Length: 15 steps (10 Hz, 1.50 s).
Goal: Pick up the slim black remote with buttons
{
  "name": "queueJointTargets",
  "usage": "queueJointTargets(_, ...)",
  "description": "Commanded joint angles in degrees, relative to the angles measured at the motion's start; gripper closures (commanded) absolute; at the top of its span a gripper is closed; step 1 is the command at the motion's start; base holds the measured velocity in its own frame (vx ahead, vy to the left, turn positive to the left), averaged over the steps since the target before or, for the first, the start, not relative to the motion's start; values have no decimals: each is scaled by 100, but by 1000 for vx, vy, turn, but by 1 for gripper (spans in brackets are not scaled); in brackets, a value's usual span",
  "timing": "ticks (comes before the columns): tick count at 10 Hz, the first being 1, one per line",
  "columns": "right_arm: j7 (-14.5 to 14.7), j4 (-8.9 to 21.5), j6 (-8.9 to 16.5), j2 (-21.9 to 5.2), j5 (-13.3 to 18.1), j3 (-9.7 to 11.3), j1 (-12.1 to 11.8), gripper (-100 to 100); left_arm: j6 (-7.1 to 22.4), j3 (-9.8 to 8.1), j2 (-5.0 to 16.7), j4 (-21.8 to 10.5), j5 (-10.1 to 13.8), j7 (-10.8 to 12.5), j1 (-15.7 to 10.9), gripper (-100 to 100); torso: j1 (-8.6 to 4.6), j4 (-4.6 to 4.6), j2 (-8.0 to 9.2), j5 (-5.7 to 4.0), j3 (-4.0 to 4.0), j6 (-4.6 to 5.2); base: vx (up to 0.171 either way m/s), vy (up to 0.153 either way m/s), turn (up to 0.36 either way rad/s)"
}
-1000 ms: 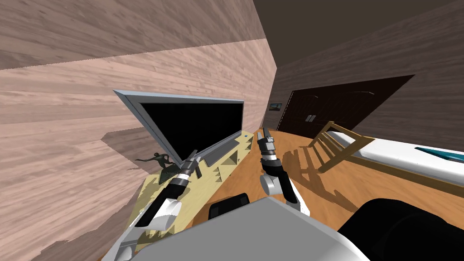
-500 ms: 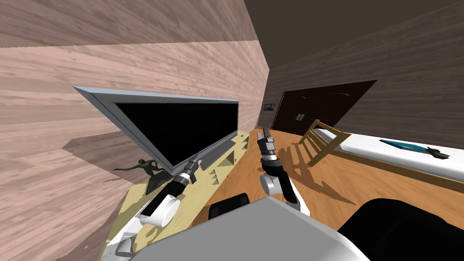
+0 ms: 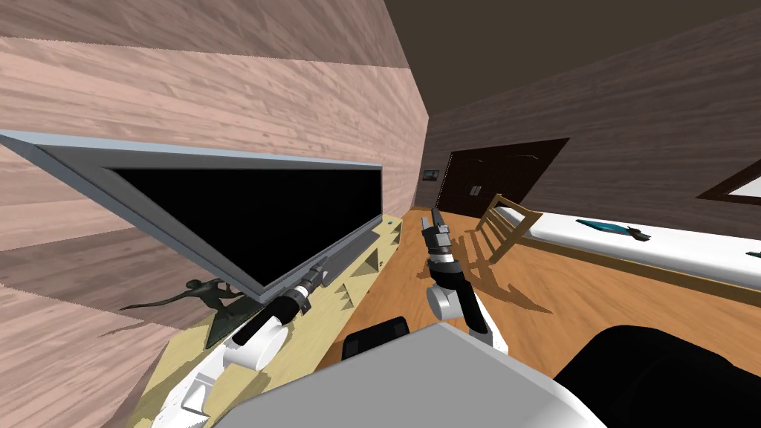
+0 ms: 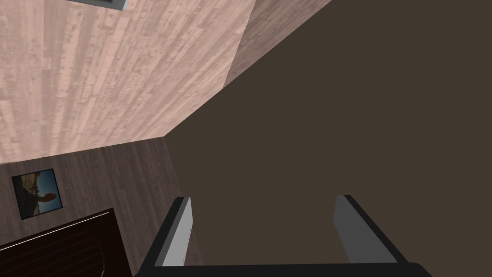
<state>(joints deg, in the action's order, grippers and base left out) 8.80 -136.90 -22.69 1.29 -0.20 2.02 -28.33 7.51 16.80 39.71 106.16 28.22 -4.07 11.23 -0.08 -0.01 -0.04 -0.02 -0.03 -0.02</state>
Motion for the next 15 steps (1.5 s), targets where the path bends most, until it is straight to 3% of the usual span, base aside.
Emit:
queueJointTargets(1,0,0,0,0,0,0,0,0,205,80,52,-187,98,-72,-158,-100,0,0,0,0,0,0,21,-12,-98)
queueJointTargets(2,0,0,0,0,0,0,-1,0,440,175,243,-340,307,-184,-273,-100,2,0,1,0,1,-3,34,-16,-150)
queueJointTargets(3,0,0,0,0,0,0,0,0,470,175,243,-378,307,-184,-273,-100,2,-1,-2,0,-1,-1,27,-9,-96)
queueJointTargets(4,0,0,0,0,0,-1,-1,0,677,270,425,-572,513,-303,-382,-100,3,0,-1,1,-1,-3,25,-5,-178)
queueJointTargets(5,0,0,0,0,0,0,0,0,738,270,425,-572,513,-303,-382,-100,5,0,-1,1,-1,-1,22,0,-104)
queueJointTargets(8,0,0,0,0,0,-1,-1,0,1212,456,761,-972,911,-560,-584,-100,8,0,2,2,1,-5,26,2,-128)
queueJointTargets(9,0,0,0,0,0,0,0,0,1281,456,761,-972,911,-560,-584,-100,8,0,0,1,0,-3,22,4,-87)
queueJointTargets(10,0,0,0,0,0,-1,-1,0,1517,546,912,-1175,1102,-697,-676,-100,7,0,1,2,1,-5,26,4,-173)
queueJointTargets(11,0,0,0,0,0,0,0,0,1553,546,912,-1175,1102,-697,-676,-100,8,0,0,2,0,-3,21,11,-79)
queueJointTargets(14,0,0,0,0,0,-1,-1,0,2053,719,1176,-1581,1464,-983,-839,-100,13,0,4,3,2,-7,21,18,-110)
queueJointTargets(15,0,0,0,0,0,-1,-1,0,2094,719,1176,-1581,1464,-983,-839,-100,14,1,4,3,2,-4,16,19,-77)
